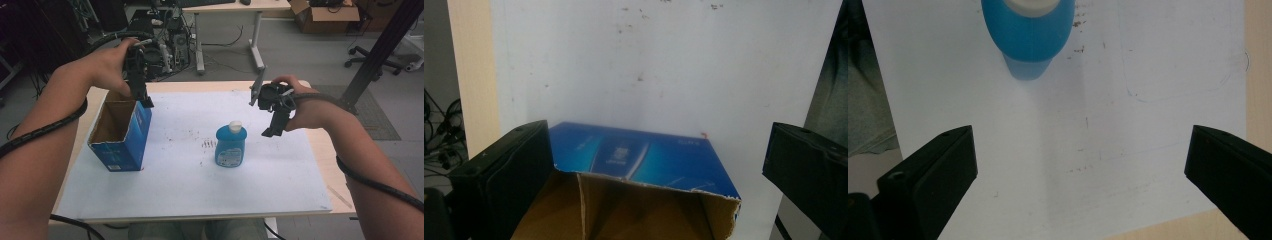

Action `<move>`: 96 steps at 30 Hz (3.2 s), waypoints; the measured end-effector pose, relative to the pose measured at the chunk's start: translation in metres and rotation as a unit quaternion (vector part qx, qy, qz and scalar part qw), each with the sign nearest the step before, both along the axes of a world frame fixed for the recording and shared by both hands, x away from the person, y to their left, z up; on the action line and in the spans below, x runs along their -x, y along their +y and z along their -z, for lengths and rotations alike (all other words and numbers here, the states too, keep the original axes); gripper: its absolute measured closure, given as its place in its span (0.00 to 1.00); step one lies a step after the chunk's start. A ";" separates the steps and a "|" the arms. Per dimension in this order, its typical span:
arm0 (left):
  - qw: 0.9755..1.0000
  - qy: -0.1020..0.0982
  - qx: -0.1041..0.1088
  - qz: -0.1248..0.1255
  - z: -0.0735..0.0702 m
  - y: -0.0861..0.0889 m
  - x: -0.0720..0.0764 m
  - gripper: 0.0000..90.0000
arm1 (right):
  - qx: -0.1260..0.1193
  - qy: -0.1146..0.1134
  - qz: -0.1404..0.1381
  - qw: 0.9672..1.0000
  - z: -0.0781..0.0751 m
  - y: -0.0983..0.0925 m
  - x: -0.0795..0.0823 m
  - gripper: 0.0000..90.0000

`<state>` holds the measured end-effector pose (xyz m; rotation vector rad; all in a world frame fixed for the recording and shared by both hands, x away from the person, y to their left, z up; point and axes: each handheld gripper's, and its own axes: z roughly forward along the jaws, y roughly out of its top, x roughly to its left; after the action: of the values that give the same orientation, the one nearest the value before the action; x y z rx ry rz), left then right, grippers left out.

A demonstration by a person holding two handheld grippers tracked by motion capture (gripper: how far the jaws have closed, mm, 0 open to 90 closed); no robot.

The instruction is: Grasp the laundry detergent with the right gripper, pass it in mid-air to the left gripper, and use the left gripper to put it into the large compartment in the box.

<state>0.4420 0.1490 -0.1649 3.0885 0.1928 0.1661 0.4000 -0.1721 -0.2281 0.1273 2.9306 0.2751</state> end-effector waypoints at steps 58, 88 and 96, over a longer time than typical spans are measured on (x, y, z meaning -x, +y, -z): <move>0.998 0.057 -0.004 0.023 0.075 -0.006 0.065 0.00 | -0.060 0.038 0.017 0.997 0.065 -0.032 0.015 0.00; 0.997 0.062 -0.008 0.036 0.083 -0.007 0.086 0.00 | -0.202 0.064 0.030 0.977 0.130 -0.036 0.012 0.00; 0.997 0.064 -0.006 0.037 0.083 -0.007 0.087 0.00 | -0.228 0.066 0.031 0.971 0.144 -0.033 0.013 0.00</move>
<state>0.3548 0.1420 -0.2477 3.1131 0.0829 -0.0331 0.3870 -0.2047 -0.3724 0.3134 2.9270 0.9605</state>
